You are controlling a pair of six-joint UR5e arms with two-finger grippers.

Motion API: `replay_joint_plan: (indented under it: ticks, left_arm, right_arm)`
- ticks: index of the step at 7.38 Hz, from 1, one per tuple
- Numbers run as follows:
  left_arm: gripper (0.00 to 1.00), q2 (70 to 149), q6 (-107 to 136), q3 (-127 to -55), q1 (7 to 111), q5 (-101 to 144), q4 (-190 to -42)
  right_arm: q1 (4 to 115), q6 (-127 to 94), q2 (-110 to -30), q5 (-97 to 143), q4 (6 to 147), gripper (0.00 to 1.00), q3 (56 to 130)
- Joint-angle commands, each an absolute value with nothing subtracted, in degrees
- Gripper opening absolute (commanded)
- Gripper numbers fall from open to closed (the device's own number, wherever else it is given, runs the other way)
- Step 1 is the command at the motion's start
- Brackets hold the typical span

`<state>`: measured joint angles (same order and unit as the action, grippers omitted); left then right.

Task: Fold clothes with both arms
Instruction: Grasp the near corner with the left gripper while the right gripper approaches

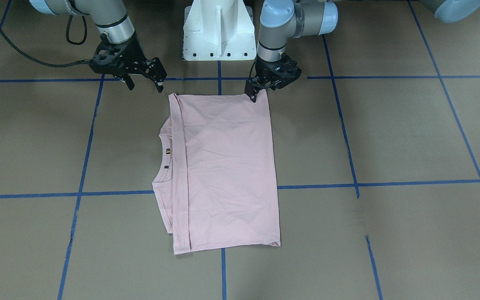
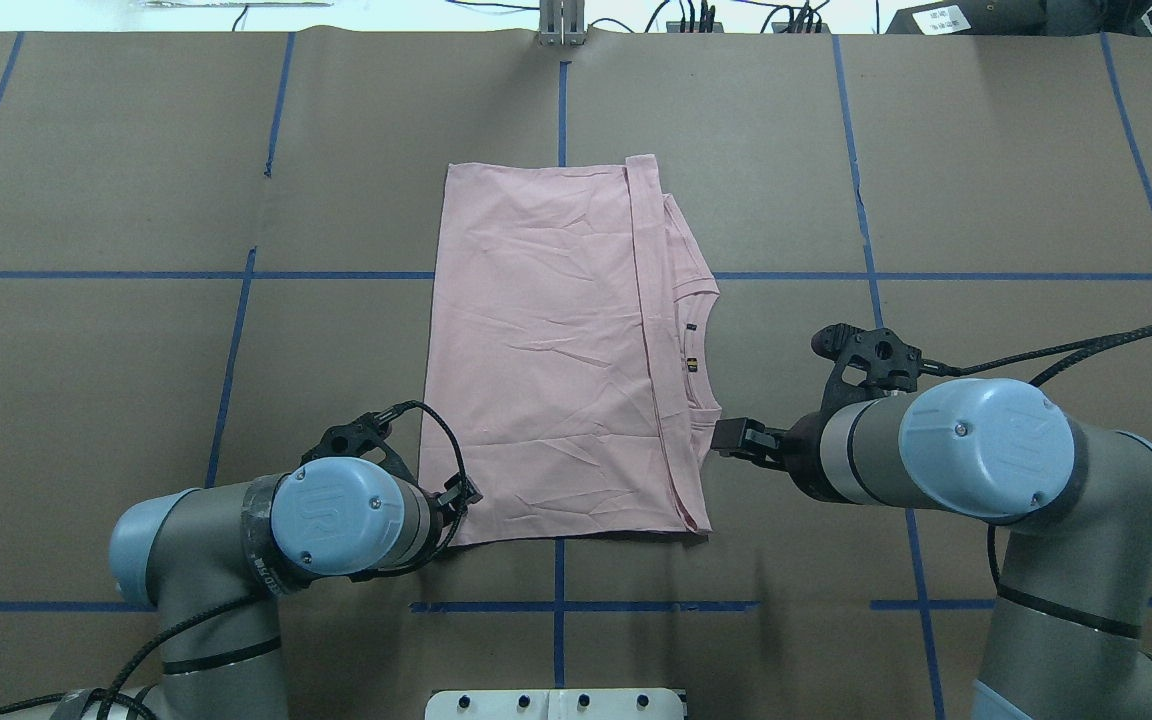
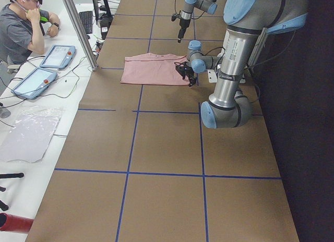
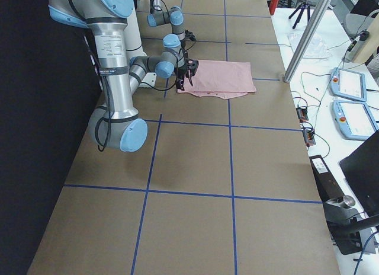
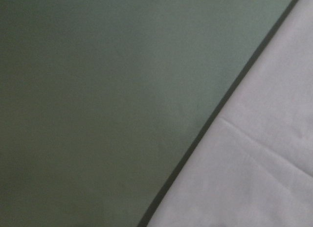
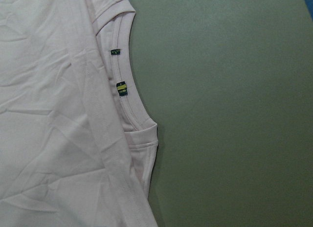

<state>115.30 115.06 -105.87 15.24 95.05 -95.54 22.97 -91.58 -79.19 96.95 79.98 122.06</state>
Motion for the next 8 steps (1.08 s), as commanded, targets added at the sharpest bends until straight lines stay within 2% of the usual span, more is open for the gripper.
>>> replay_joint_plan:
  ticks: [1, 2, 4, 6, 7, 8]
  left_arm:
    - [0.71, 115.1, 115.1, -105.9, 15.1, 95.1, -95.5]
    - [0.53, 115.0, 115.0, -106.0, 15.0, 95.1, -95.5]
    - [0.26, 114.9, 115.0, -106.3, 14.5, 95.0, -95.5]
    - [0.14, 114.8, 115.0, -106.4, 14.5, 95.0, -95.5]
    - [0.02, 114.7, 115.0, -106.6, 14.5, 95.0, -95.5]
    - [0.00, 114.8, 114.8, -107.0, 14.5, 95.1, -95.4]
  right_arm:
    - [23.1, -91.6, -79.2, 97.0, 80.0, 1.00, 122.2]
    - [23.2, -91.6, -79.2, 97.0, 80.0, 1.00, 122.2]
    - [23.3, -91.6, -79.1, 97.1, 80.0, 1.00, 122.2]
    - [23.5, -91.6, -79.2, 97.1, 80.0, 1.00, 122.3]
    - [23.6, -91.6, -79.2, 97.1, 80.0, 1.00, 122.2]
    - [23.6, -91.6, -79.2, 97.3, 80.0, 1.00, 122.3]
